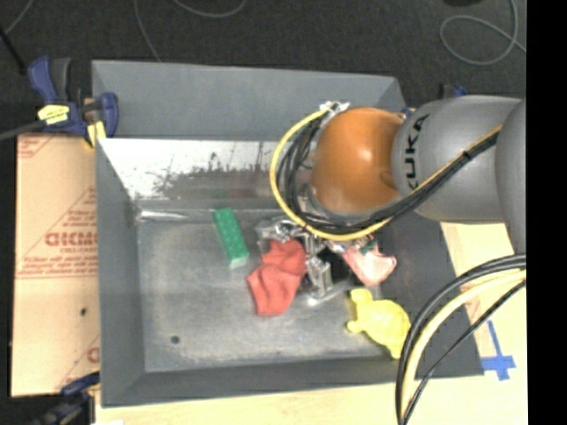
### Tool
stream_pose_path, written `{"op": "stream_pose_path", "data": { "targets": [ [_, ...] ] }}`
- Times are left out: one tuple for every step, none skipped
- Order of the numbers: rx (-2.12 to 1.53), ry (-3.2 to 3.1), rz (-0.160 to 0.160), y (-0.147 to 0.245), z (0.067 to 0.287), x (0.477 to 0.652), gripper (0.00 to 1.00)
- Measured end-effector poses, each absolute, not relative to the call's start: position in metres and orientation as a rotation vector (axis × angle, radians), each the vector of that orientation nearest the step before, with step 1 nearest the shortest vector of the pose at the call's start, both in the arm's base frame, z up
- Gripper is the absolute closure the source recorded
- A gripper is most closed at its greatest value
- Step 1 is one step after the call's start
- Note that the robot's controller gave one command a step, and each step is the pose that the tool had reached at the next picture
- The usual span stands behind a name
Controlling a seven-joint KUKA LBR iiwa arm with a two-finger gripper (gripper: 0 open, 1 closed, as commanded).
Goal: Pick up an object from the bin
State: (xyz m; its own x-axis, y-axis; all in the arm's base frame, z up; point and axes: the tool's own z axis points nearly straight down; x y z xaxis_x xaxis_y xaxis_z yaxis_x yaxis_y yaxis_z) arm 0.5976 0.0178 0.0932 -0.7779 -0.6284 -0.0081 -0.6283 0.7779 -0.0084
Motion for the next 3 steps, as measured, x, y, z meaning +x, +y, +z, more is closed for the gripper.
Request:
{"op": "stream_pose_path", "data": {
  "targets": [
    [-1.178,2.9,-0.004,0.0168,0.0719,0.6005,1.0],
    [-1.178,2.9,-0.004,0.0167,0.0719,0.6005,1.0],
    [-1.178,2.902,-0.003,0.0167,0.0753,0.5993,1.0]
  ]
}}
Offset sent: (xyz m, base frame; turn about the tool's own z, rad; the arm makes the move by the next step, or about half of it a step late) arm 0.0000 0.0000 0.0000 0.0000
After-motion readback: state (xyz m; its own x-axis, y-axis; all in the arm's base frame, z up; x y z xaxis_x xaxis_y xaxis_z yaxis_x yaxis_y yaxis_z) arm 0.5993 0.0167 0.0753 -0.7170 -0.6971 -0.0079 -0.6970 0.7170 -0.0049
